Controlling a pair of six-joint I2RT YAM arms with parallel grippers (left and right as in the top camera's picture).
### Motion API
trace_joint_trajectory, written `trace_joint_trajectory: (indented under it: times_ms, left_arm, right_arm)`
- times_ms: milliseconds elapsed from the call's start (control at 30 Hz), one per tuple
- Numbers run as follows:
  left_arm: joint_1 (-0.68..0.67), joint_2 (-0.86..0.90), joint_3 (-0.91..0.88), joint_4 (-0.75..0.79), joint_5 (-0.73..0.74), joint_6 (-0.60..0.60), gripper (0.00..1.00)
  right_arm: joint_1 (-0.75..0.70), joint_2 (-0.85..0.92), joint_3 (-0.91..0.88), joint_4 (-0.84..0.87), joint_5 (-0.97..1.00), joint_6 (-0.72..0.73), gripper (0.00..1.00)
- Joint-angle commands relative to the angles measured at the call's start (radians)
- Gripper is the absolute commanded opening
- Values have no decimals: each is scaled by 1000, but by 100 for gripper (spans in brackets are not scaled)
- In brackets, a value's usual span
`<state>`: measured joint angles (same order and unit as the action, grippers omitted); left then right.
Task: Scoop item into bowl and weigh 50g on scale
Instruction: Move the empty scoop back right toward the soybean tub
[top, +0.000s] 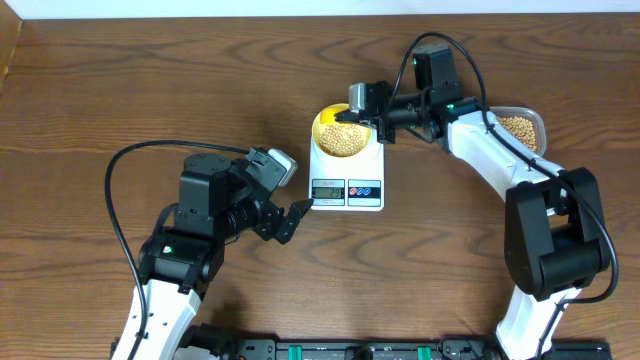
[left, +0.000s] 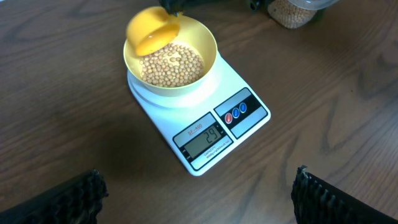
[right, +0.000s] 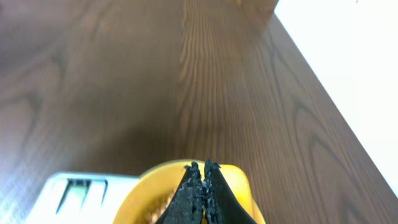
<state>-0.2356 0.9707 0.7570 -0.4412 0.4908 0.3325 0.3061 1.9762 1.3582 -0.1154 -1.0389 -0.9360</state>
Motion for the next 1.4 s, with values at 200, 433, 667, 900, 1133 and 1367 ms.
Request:
trace_joint_trajectory:
  times_ms: [200,433,667,900,1133,1367]
  left_arm:
    - [5,2,-9,2,-6,-13,98]
    - [5,2,-9,1,-6,-13,98]
    - [5,2,-9,1,-6,-13,98]
    - [5,2,-9,1,-6,-13,98]
    - [5,2,-9,2,-6,-13,98]
    - [5,2,-9,1,-6,-13,98]
  right_arm:
    - [-19,-3,1,325,-183,889,1]
    - [-103,-3,1,589,-183,1554,1]
    - [-246,-3,1,602,-185,1884,1]
    - [-401,-4,1,602,-300,1908,1]
    - [-507,-20,1,602,-364,1908,1]
    - [-587,-26,1,603,-406,1900,1]
